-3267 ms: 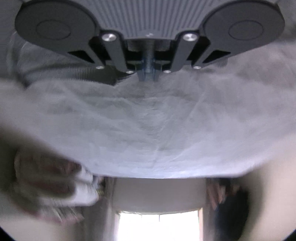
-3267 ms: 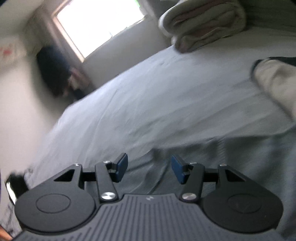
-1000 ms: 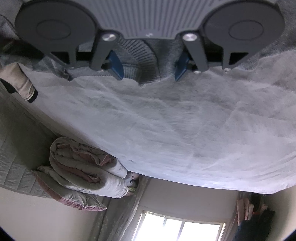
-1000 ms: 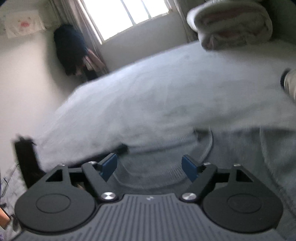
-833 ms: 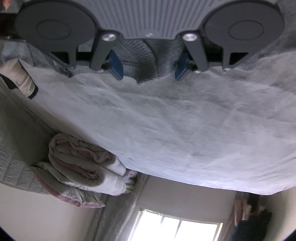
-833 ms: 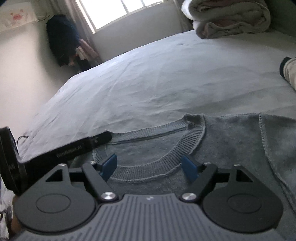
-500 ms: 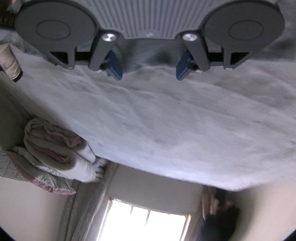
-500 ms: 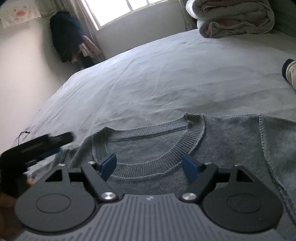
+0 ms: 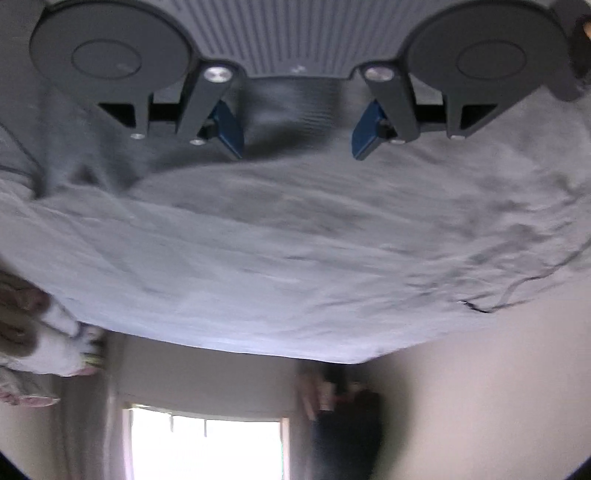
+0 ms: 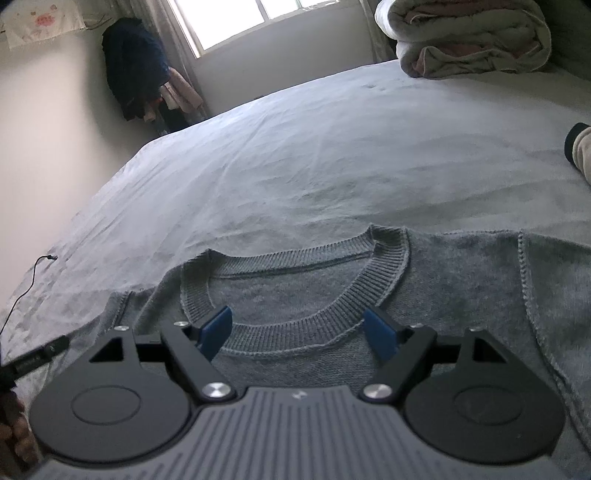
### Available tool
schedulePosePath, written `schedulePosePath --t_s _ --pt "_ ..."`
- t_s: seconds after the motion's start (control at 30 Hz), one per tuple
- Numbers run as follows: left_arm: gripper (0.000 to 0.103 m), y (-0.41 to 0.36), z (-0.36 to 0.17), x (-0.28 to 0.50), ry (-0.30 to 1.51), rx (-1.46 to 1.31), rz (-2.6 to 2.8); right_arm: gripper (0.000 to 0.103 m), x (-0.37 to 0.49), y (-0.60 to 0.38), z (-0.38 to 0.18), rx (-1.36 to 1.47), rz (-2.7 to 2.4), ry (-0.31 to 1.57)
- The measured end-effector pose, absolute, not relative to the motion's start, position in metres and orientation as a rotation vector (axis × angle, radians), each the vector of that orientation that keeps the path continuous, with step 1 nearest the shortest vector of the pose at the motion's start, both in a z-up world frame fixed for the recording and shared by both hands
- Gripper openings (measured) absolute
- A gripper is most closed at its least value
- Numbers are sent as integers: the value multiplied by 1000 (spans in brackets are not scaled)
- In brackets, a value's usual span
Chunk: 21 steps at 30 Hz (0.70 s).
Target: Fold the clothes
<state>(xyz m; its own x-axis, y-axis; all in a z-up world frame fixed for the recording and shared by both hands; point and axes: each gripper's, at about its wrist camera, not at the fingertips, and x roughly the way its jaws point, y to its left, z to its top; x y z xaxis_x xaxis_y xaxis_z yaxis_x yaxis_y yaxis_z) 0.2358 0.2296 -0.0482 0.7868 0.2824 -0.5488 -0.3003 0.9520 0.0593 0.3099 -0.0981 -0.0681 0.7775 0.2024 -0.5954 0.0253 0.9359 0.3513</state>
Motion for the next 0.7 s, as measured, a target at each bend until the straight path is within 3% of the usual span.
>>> schedulePosePath --t_s 0.13,0.17,0.2,0.27,0.43,0.57,0.63,0.7 --pt "56 236 -53 243 640 5 303 83 310 -95 -69 326 96 675" --pt "49 236 -54 240 638 -7 292 83 310 -94 -69 320 95 674" --pt "32 235 -54 240 637 -15 272 83 309 -93 -69 318 92 673" --pt "7 228 -53 239 635 0 241 83 310 -92 -70 314 90 671" --pt "6 208 -49 233 567 157 324 83 310 -92 -71 315 90 668" --pt "9 214 -61 247 645 209 365 83 310 -90 -71 306 88 668" --pt "18 210 -56 248 650 254 365 83 311 -90 -71 302 90 668" --pt "35 210 -48 246 642 255 371 83 311 -91 -71 309 92 668"
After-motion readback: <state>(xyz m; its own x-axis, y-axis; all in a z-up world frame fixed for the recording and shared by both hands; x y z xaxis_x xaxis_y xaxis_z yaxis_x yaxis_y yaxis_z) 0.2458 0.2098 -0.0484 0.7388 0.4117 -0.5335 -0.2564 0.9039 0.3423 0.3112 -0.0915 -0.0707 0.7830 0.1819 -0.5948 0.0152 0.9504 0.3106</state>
